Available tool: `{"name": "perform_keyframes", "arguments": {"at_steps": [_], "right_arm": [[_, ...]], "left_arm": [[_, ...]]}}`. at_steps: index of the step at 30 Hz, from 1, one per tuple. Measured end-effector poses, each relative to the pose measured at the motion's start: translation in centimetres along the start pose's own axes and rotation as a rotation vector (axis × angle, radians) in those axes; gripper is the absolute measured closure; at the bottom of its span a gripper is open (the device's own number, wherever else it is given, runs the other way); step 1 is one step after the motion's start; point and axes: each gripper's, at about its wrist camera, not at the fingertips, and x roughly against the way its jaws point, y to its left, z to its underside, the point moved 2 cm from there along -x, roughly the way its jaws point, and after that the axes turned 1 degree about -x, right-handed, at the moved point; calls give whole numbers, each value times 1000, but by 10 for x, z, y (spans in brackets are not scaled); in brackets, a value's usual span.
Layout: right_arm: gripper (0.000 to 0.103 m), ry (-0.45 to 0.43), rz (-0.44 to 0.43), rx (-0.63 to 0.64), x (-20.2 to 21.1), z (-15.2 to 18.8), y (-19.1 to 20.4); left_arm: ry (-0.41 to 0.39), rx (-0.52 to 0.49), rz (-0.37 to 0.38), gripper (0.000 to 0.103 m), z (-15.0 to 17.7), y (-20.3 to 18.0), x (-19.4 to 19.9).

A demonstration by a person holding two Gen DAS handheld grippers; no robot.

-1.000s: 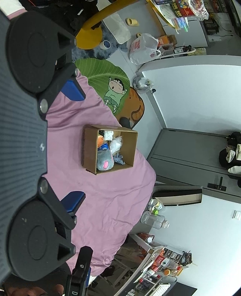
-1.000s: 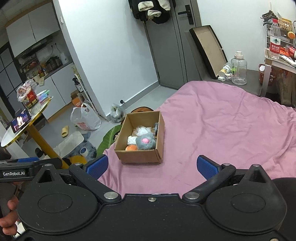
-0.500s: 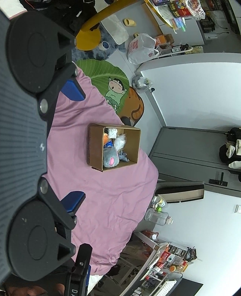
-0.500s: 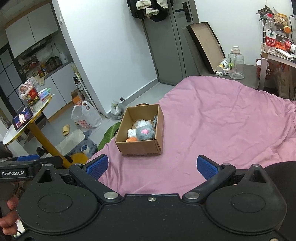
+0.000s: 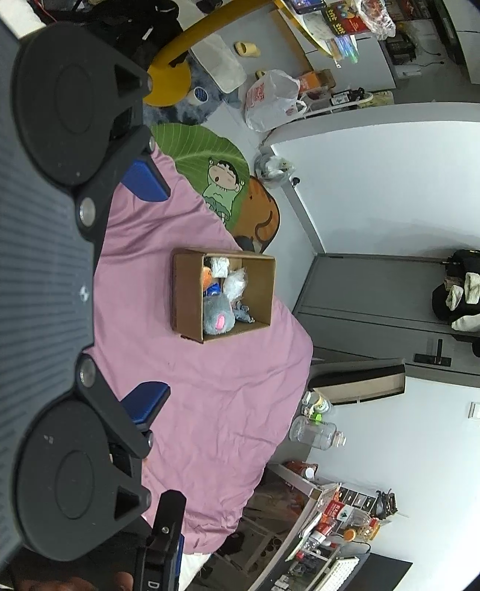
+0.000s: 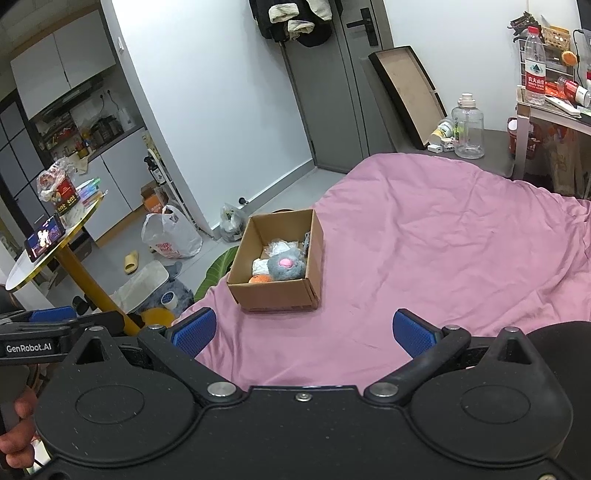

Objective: Organize soft objects

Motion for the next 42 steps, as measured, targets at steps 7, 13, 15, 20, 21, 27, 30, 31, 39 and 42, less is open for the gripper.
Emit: {"name": "perform_keyframes", "arguments": {"at_steps": [7, 13, 15, 20, 21, 27, 30, 31, 39, 42], "right_arm": [[0, 2, -2, -7, 0, 1, -1], [0, 8, 12, 3, 0, 1, -1], [0, 7, 15, 5, 0, 1, 1], [0, 10, 17, 6, 0, 1, 1], [0, 11, 17, 8, 0, 2, 1], [0, 11, 16, 7, 1, 1, 2], [0, 9, 17, 11, 1, 2, 2], [0, 11, 20, 13, 0, 3, 2], [0, 17, 29, 31, -1, 5, 7], [0, 19, 31, 36, -1, 7, 7]], "left_arm": [[5, -3, 5, 0, 2, -2, -1], [9, -1, 13, 0, 2, -2, -1], [8, -2, 11, 0, 2, -2, -1], [10, 1, 16, 0, 2, -2, 0], [7, 1, 15, 0, 2, -2, 1], [7, -1, 21, 0, 2, -2, 2], [4, 7, 21, 0, 2, -1, 2], [5, 11, 21, 0, 2, -1, 1], [11, 17, 12, 0, 2, 2, 0], [14, 20, 12, 0, 2, 2, -1]]}}
